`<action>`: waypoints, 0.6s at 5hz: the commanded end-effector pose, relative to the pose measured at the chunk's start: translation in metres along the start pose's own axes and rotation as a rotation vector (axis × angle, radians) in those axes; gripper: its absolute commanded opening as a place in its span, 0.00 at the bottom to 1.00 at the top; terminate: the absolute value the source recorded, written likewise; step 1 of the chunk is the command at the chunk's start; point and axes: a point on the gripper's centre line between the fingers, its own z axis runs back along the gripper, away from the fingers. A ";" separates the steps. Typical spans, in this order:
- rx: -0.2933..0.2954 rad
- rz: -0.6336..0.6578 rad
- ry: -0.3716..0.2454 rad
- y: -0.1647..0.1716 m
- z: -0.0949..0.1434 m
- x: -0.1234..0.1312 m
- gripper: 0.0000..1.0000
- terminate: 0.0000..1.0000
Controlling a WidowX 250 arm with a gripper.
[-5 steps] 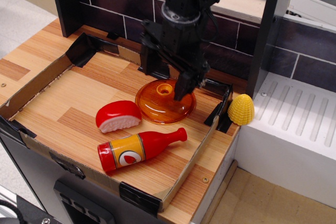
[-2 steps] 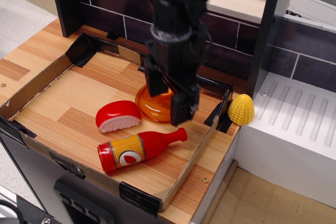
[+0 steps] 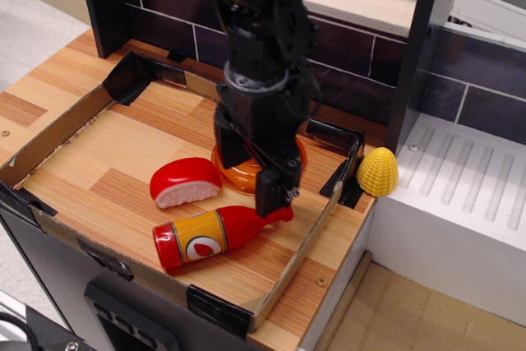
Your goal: Upright hot sauce bottle
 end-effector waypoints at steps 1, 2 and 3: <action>0.055 -0.039 -0.018 -0.006 -0.011 0.005 1.00 0.00; 0.070 -0.045 -0.023 -0.008 -0.021 0.005 1.00 0.00; 0.047 -0.053 -0.034 -0.010 -0.028 0.007 1.00 0.00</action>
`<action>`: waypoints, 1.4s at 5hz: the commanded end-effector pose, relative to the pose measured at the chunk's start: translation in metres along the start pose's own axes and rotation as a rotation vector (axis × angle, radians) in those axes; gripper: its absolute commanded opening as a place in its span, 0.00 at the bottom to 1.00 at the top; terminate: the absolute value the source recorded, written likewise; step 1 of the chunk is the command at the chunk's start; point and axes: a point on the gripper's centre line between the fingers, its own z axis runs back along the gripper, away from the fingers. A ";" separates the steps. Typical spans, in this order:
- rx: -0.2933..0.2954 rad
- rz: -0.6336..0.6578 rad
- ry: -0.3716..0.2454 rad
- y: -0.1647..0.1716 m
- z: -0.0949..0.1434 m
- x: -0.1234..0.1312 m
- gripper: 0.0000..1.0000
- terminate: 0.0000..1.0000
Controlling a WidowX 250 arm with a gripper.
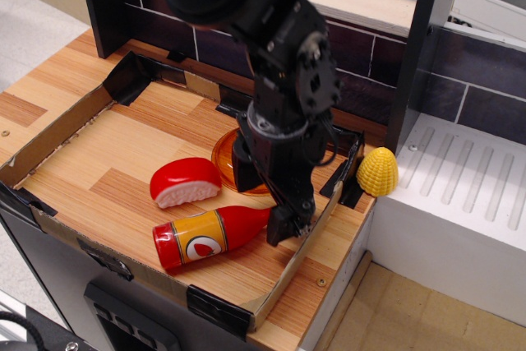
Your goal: Upright hot sauce bottle
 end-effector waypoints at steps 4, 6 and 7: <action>-0.065 0.002 -0.273 0.003 0.014 0.013 0.00 0.00; -0.070 -0.012 -0.546 0.010 0.035 0.023 0.00 0.00; -0.098 0.008 -0.647 0.014 0.048 0.028 0.00 0.00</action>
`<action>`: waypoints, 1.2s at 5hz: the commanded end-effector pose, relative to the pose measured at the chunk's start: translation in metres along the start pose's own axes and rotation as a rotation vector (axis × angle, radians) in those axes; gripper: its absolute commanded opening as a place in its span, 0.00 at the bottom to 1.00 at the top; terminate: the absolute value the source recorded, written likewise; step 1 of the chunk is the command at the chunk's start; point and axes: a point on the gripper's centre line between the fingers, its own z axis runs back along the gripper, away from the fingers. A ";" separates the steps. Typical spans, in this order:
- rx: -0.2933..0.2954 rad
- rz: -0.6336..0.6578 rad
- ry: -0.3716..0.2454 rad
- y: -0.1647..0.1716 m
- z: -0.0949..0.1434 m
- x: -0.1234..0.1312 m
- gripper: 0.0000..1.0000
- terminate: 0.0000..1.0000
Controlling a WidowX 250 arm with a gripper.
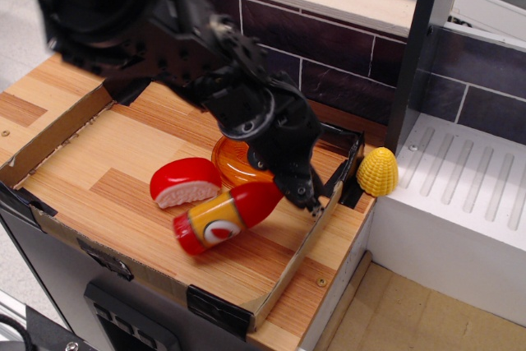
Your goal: Upright hot sauce bottle
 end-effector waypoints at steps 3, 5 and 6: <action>-0.017 0.148 -0.501 0.012 0.037 0.036 0.00 0.00; -0.023 0.203 -0.714 0.010 0.041 0.037 0.00 0.00; -0.003 0.213 -0.798 0.009 0.044 0.035 0.00 0.00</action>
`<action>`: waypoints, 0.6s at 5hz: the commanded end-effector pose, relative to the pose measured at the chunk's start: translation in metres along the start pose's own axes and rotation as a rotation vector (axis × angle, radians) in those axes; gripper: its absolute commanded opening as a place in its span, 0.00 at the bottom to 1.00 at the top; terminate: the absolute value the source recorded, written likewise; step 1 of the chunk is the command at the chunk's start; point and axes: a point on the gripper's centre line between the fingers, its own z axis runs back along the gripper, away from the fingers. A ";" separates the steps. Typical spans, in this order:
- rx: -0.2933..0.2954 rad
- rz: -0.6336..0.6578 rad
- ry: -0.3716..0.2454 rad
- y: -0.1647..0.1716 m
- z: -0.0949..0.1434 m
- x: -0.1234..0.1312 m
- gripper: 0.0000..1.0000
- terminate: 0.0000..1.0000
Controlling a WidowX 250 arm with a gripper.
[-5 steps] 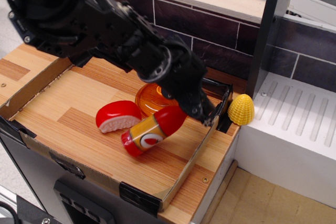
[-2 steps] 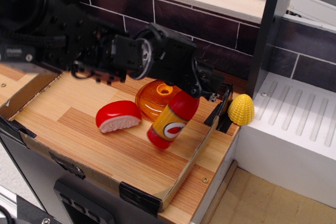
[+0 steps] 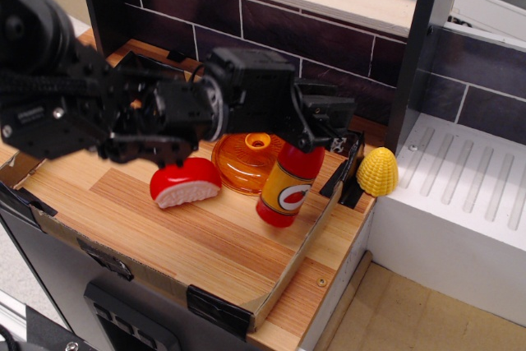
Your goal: Upright hot sauce bottle
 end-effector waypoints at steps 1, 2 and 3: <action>0.037 -0.031 -0.169 0.000 0.011 -0.005 0.00 0.00; 0.060 -0.030 -0.222 -0.002 0.017 -0.009 0.00 0.00; 0.084 -0.051 -0.226 -0.002 0.020 -0.013 0.00 0.00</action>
